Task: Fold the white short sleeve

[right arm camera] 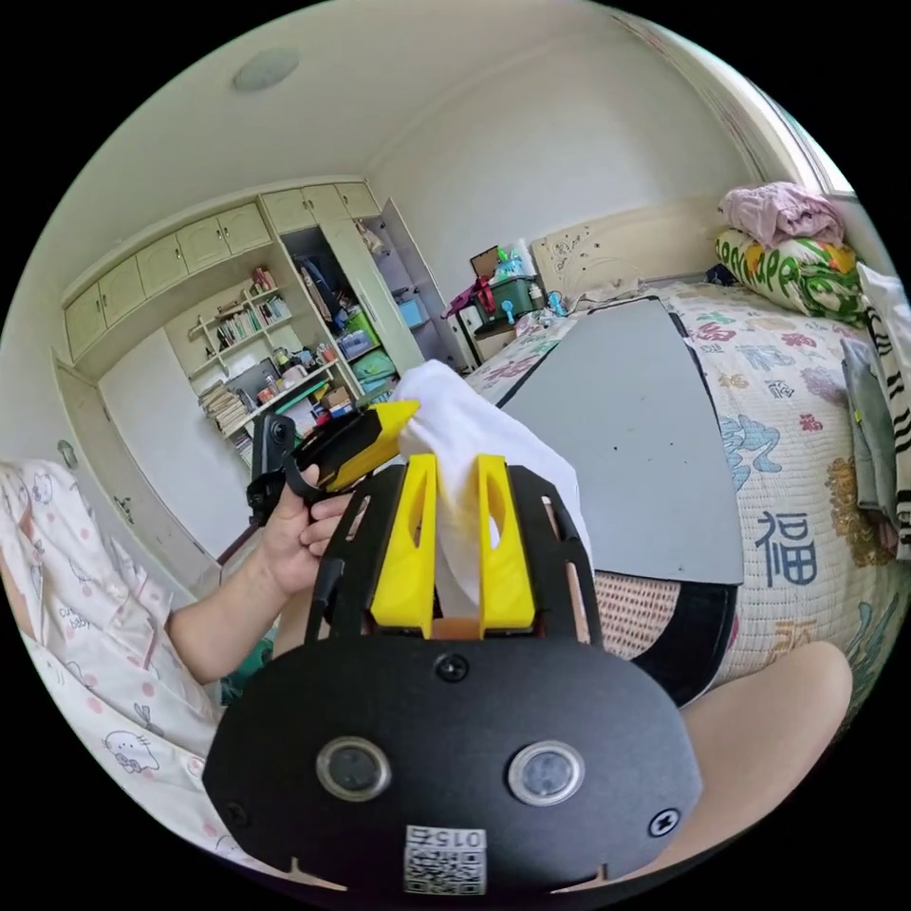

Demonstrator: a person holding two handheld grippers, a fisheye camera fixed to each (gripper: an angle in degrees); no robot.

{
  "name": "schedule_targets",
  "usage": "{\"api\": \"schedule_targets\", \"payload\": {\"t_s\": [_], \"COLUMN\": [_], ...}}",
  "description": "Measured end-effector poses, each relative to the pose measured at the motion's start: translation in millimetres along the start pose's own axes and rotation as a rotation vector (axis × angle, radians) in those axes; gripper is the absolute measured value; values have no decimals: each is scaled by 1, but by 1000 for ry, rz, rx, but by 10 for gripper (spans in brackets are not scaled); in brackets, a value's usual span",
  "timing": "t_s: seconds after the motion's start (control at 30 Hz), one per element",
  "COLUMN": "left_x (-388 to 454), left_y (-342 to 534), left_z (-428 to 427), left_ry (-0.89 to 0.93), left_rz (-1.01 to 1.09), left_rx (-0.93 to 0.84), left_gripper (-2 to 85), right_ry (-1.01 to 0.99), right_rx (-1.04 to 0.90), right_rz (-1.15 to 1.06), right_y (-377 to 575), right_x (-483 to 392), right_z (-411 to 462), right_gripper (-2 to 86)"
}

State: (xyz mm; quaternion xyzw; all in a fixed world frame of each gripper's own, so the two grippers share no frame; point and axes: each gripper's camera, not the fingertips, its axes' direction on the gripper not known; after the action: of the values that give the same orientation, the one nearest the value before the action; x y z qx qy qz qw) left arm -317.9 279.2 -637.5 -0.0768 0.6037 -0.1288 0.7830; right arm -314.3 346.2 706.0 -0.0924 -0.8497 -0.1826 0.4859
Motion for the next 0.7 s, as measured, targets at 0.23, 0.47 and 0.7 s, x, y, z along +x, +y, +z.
{"api": "schedule_targets", "payload": {"t_s": [0.23,0.47,0.7], "left_x": [-26,-60,-118], "left_y": [8,8,-6], "left_z": [-21,16,45], "left_ry": [-169,-116,-27], "left_rz": [-15,-66,-163], "left_rx": [28,39,122], "left_gripper": [62,119,116], "right_ry": [-158,-212,-129], "right_rx": [56,23,74], "right_rz": [186,190,146], "right_y": [16,35,78], "right_x": [64,94,75], "right_z": [-24,-47,-70], "right_gripper": [61,64,82]}}
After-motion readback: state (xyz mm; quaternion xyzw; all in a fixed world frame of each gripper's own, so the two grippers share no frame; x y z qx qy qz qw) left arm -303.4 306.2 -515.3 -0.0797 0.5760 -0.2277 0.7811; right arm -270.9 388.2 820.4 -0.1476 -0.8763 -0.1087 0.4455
